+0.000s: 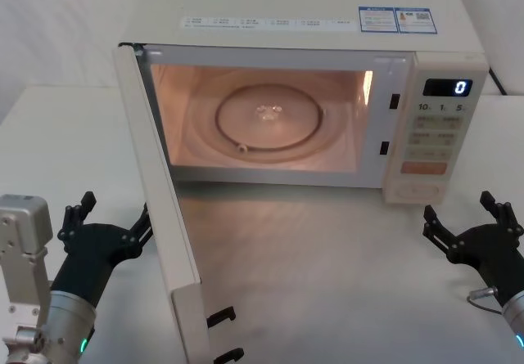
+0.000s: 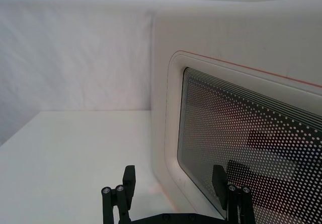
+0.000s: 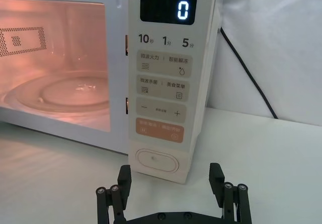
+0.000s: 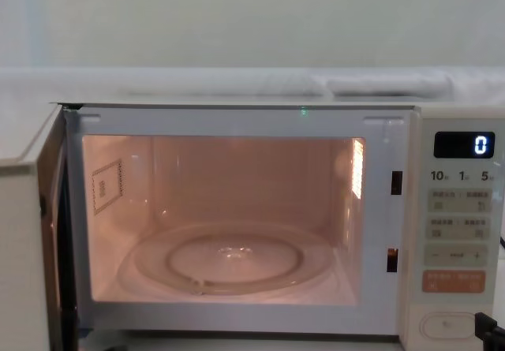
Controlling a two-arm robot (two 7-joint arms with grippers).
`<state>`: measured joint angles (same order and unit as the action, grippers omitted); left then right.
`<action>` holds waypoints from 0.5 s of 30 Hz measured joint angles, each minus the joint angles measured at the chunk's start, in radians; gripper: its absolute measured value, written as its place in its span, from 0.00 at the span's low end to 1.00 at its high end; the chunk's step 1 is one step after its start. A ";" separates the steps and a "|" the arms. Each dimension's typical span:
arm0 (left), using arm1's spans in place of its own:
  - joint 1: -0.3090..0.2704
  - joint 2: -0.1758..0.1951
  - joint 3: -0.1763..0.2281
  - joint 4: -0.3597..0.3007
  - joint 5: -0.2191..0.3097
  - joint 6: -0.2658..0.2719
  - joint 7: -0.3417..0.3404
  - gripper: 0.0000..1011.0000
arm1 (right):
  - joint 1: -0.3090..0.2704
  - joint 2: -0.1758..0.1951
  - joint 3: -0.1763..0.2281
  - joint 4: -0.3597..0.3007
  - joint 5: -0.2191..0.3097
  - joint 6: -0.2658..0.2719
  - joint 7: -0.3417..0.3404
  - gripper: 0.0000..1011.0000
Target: Press the button to open the microwave door with one hand; close the microwave door with the other hand.
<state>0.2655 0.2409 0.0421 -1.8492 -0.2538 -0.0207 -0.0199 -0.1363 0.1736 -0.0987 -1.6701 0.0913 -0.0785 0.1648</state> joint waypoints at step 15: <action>0.000 0.000 0.000 0.000 0.000 0.000 0.000 0.99 | 0.000 0.000 0.000 0.000 0.001 0.000 0.001 0.99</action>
<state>0.2655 0.2410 0.0421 -1.8492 -0.2538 -0.0207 -0.0199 -0.1363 0.1736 -0.0987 -1.6700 0.0919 -0.0785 0.1658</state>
